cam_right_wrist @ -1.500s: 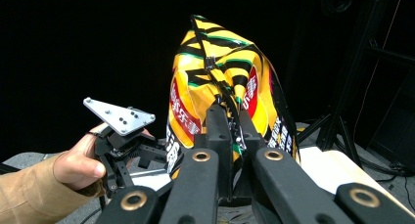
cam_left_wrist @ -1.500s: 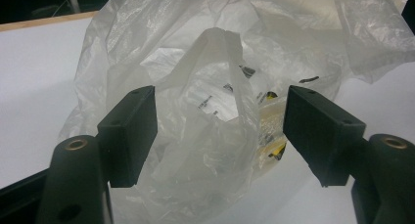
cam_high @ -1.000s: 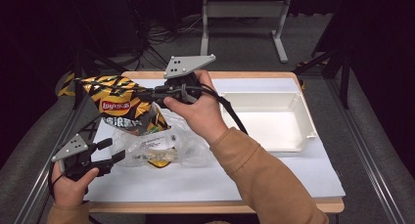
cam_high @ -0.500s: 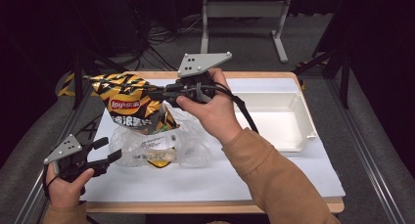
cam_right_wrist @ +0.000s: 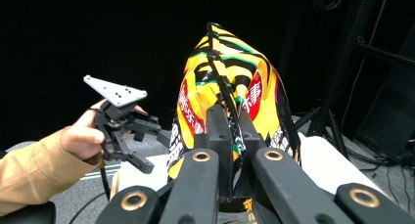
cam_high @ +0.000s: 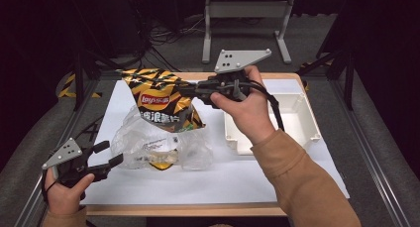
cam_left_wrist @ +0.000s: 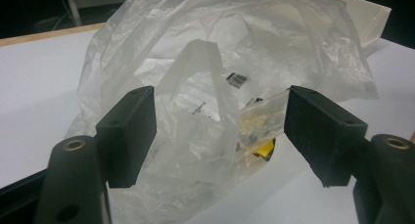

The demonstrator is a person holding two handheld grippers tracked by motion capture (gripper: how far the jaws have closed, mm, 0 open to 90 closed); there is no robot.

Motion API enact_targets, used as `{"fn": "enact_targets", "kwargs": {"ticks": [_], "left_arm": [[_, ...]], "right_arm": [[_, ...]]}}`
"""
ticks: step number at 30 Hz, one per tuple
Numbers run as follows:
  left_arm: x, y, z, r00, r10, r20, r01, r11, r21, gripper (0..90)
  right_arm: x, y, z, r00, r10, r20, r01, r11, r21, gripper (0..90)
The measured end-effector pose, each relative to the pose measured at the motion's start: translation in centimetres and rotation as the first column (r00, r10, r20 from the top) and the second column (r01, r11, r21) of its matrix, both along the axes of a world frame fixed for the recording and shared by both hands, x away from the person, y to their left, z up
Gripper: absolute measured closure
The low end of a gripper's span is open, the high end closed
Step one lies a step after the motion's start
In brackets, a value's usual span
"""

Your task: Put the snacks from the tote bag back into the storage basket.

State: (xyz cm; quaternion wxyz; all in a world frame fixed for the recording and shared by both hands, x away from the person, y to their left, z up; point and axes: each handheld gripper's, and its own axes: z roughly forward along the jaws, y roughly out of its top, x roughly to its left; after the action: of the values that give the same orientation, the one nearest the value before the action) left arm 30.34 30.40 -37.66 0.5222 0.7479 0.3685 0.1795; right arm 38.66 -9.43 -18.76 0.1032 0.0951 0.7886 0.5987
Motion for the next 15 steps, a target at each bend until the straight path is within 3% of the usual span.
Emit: {"fn": "enact_targets", "kwargs": {"ticks": [15], "left_arm": [[-0.4,-1.7,0.5,0.9988,-0.049,-0.001,0.049,0.9986,0.019,27.8]], "right_arm": [[-0.2,-5.1,0.1,0.9979,-0.064,-0.002,0.064,0.998,-0.009,89.9]]}}
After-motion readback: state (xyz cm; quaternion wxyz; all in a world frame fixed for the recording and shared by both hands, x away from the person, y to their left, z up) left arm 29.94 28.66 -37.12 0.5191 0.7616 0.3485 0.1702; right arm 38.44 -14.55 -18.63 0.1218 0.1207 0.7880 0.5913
